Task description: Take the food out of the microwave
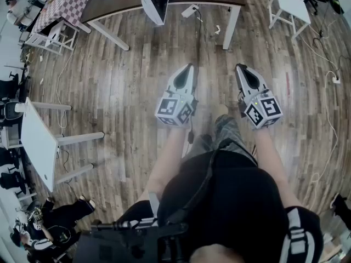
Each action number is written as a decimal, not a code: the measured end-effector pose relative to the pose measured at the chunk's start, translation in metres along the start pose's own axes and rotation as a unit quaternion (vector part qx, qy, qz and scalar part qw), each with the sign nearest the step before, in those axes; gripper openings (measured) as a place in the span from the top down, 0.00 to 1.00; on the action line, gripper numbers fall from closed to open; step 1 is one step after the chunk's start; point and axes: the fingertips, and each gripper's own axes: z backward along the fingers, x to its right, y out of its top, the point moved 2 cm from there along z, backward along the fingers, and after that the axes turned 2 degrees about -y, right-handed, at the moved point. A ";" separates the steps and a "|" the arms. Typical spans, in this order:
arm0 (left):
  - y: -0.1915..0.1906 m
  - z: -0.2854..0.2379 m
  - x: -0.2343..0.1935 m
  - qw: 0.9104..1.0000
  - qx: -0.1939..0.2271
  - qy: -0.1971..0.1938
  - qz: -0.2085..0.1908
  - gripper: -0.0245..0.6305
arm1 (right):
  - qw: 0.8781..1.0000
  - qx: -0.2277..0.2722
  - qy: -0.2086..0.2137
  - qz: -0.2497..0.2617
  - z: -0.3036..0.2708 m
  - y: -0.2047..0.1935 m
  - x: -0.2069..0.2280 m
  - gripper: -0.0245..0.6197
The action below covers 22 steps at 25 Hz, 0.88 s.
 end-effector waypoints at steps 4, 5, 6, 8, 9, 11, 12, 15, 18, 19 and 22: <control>0.008 -0.033 -0.014 1.000 -0.001 0.000 -0.003 0.98 | 1.000 -0.002 0.005 0.006 -0.028 0.012 0.020 0.96; 0.008 -0.042 -0.017 1.000 -0.001 0.001 -0.003 0.98 | 1.000 -0.003 0.007 0.008 -0.035 0.014 0.027 0.96; 0.008 -0.051 -0.019 1.000 0.000 0.003 -0.003 0.98 | 1.000 -0.004 0.008 0.010 -0.042 0.015 0.034 0.96; 0.007 -0.068 -0.024 1.000 0.001 0.007 -0.002 0.98 | 1.000 -0.006 0.009 0.011 -0.055 0.017 0.048 0.96; 0.007 -0.076 -0.026 1.000 0.001 0.008 -0.001 0.98 | 1.000 -0.006 0.010 0.012 -0.060 0.019 0.055 0.96; 0.008 -0.094 -0.030 1.000 0.004 0.009 0.001 0.98 | 1.000 -0.006 0.013 0.014 -0.072 0.023 0.068 0.96; 0.008 -0.103 -0.032 1.000 0.006 0.010 0.002 0.98 | 1.000 -0.006 0.014 0.015 -0.077 0.025 0.074 0.96; 0.008 -0.125 -0.037 1.000 0.006 0.014 0.002 0.98 | 1.000 -0.011 0.018 0.017 -0.091 0.026 0.092 0.96; 0.009 -0.147 -0.042 1.000 0.006 0.016 0.001 0.98 | 1.000 -0.014 0.020 0.014 -0.104 0.028 0.109 0.96; 0.009 -0.153 -0.044 1.000 0.006 0.017 0.000 0.98 | 1.000 -0.014 0.022 0.013 -0.108 0.028 0.114 0.96; 0.009 -0.170 -0.051 1.000 0.007 0.025 -0.002 0.98 | 0.999 -0.013 0.028 0.010 -0.120 0.029 0.129 0.96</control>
